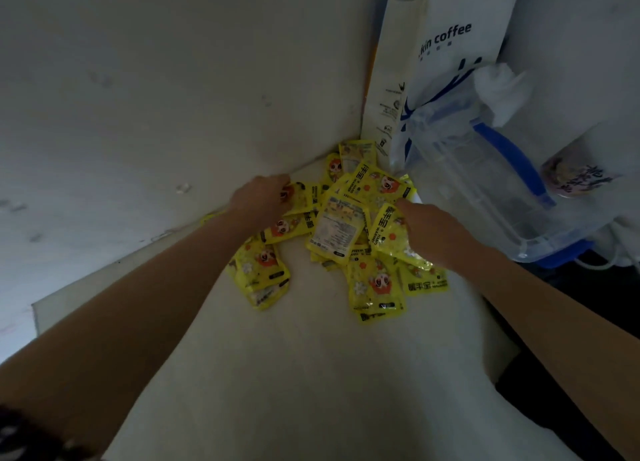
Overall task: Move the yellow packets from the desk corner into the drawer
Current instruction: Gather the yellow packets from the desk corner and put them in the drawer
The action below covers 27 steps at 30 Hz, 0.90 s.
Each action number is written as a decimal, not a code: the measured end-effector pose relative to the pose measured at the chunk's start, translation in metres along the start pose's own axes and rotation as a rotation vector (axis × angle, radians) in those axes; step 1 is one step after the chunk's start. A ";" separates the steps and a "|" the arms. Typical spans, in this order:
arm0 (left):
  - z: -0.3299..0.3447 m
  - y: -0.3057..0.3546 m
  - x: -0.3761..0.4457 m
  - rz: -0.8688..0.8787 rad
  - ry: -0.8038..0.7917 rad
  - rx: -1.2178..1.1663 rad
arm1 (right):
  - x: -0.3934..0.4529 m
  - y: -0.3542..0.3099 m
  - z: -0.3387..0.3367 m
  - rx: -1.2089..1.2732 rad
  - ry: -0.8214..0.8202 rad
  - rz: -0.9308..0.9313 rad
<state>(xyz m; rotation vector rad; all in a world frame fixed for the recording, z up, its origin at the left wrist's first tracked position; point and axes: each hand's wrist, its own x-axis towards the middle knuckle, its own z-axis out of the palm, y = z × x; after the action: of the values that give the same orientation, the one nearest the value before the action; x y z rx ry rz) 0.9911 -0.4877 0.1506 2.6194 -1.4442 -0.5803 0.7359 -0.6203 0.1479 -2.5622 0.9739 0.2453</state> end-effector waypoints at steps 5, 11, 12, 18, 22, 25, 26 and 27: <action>0.006 -0.003 0.042 0.089 -0.165 0.049 | 0.027 0.001 0.005 -0.030 -0.057 -0.041; 0.014 -0.007 0.063 0.134 -0.205 0.047 | 0.026 0.001 0.010 -0.037 -0.154 -0.061; 0.016 -0.008 0.065 0.124 -0.222 0.028 | 0.024 0.002 0.012 -0.065 -0.169 -0.080; 0.019 -0.008 0.068 0.081 -0.264 -0.003 | 0.023 0.004 0.013 -0.191 -0.118 -0.077; 0.021 -0.004 0.059 0.113 -0.134 0.045 | 0.023 0.002 0.013 -0.194 -0.125 -0.037; 0.020 -0.004 0.049 0.116 -0.066 0.002 | 0.022 0.002 0.013 -0.168 -0.118 -0.024; 0.019 -0.006 0.045 0.125 -0.051 -0.043 | 0.021 0.001 0.013 -0.155 -0.113 -0.028; 0.017 -0.008 0.041 0.134 -0.033 -0.091 | 0.020 0.001 0.013 -0.139 -0.110 -0.032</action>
<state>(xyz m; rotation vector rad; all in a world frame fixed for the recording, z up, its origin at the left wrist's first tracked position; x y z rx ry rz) 1.0110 -0.5161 0.1215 2.4329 -1.5491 -0.6605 0.7495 -0.6274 0.1304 -2.6546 0.9036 0.4544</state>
